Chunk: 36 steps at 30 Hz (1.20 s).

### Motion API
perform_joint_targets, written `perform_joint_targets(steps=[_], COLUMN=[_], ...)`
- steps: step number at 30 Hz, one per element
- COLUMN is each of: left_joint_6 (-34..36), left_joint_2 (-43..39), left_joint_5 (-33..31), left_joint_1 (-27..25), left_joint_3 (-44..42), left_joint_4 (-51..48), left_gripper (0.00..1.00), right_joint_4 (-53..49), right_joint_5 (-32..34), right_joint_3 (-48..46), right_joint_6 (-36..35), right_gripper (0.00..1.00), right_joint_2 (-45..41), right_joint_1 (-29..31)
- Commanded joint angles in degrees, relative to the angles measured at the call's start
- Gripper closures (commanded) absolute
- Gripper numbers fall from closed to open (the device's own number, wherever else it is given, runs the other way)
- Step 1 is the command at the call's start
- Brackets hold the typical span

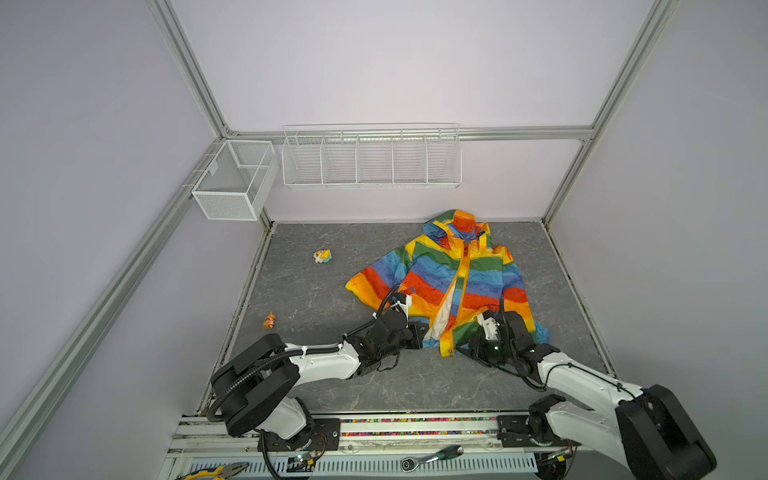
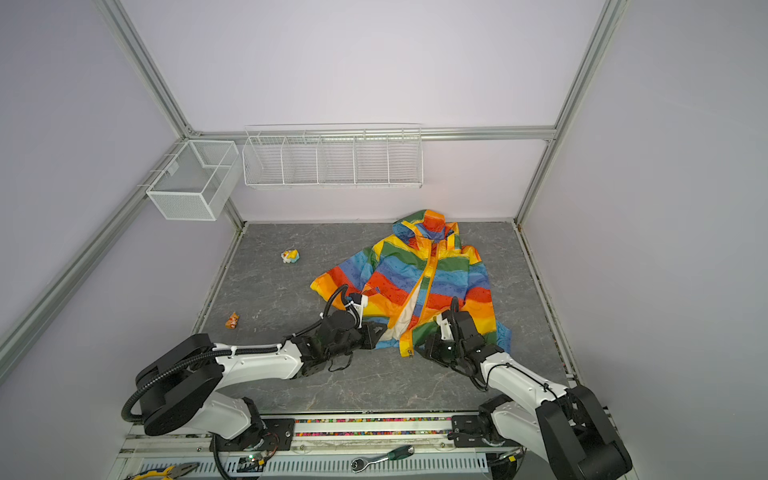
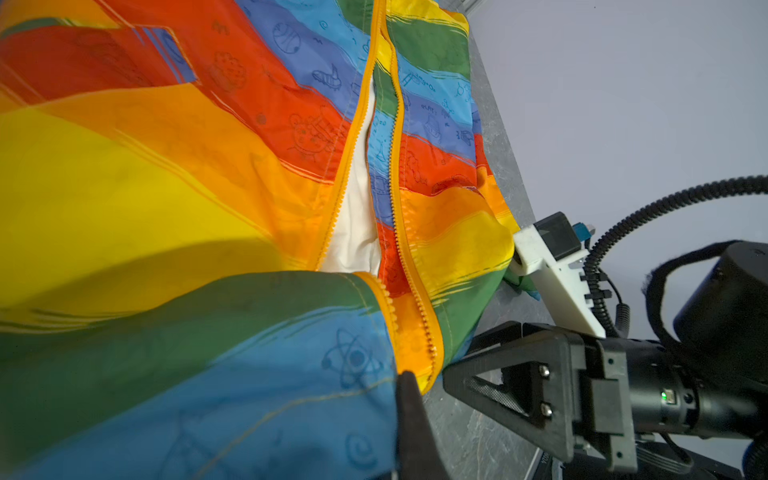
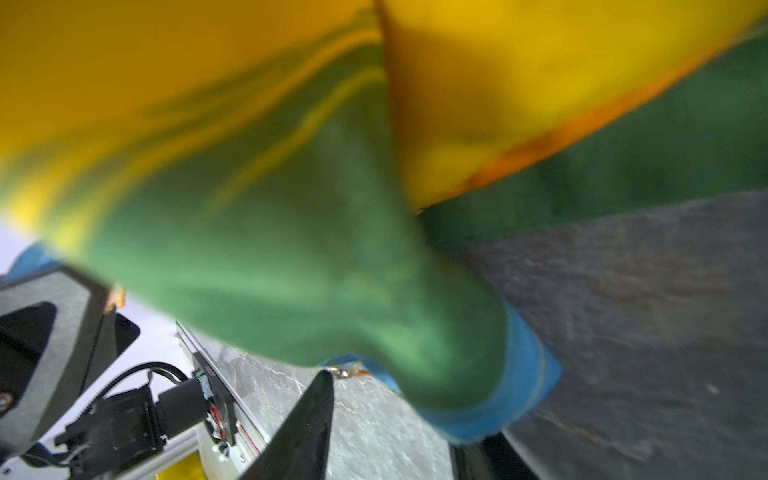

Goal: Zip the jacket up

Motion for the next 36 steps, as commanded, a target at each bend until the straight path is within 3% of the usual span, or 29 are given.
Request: perform_joint_targets(steps=[1, 15, 25, 36], left_joint_6=[0.92, -1.29, -2.68, -3.32], left_joint_2=[3.14, 17.4, 22.13, 22.85], left_joint_5=[1.82, 6.59, 5.8, 4.79], left_joint_1=[-0.93, -2.01, -2.01, -2.01], left_joint_3=[2.83, 9.65, 10.82, 10.33], left_joint_4=[1.47, 5.88, 3.53, 3.92], left_gripper=[1.0, 1.0, 1.0, 1.0], right_joint_4=[1.49, 0.97, 2.77, 6.63], right_joint_5=[-0.55, -0.64, -1.66, -7.91], right_joint_3=[-0.51, -0.83, -1.92, -2.58], right_joint_6=[-0.78, -0.74, -0.13, -1.05], right_gripper=[0.59, 0.6, 0.57, 0.53], right_joint_2=[0.92, -0.07, 0.05, 1.36], right_joint_1=[0.26, 0.22, 0.25, 1.18])
